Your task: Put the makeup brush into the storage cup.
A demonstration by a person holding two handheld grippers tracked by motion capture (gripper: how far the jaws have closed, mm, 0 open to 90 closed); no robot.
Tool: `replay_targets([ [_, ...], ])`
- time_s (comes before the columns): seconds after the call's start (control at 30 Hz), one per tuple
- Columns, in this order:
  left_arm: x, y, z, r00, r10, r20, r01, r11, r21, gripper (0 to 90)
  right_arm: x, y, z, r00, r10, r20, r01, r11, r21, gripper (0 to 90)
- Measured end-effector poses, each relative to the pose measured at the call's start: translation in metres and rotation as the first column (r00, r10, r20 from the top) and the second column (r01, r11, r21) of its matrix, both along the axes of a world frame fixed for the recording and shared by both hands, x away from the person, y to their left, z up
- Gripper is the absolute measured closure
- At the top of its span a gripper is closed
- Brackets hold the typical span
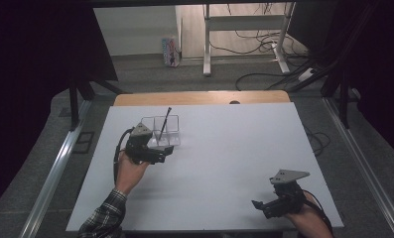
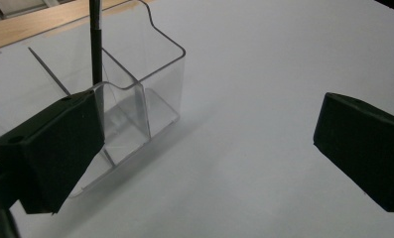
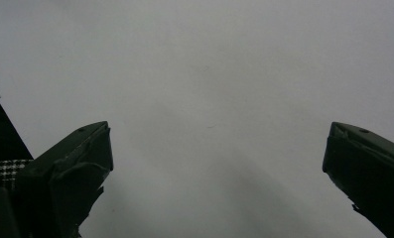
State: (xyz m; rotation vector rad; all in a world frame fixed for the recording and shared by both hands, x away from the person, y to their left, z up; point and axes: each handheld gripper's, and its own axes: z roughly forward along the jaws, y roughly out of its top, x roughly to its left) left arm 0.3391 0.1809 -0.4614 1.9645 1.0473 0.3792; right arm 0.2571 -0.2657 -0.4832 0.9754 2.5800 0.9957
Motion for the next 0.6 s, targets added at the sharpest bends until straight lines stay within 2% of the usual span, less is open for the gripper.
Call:
replay_targets([
  [0.23,-0.009,0.004,-0.002,0.9999,0.004,-0.01,-0.004,1.0,-0.005,0.0,0.001,-0.002,0.001,0.9998,-0.021,-0.001,0.021,1.0,0.021,0.0],
  [0.6,-0.022,0.012,-0.004,0.9993,0.024,-0.029,-0.025,0.9997,-0.007,0.0,0.0,-0.002,0.001,0.9999,-0.016,0.0,0.016,1.0,0.014,0.0],
])
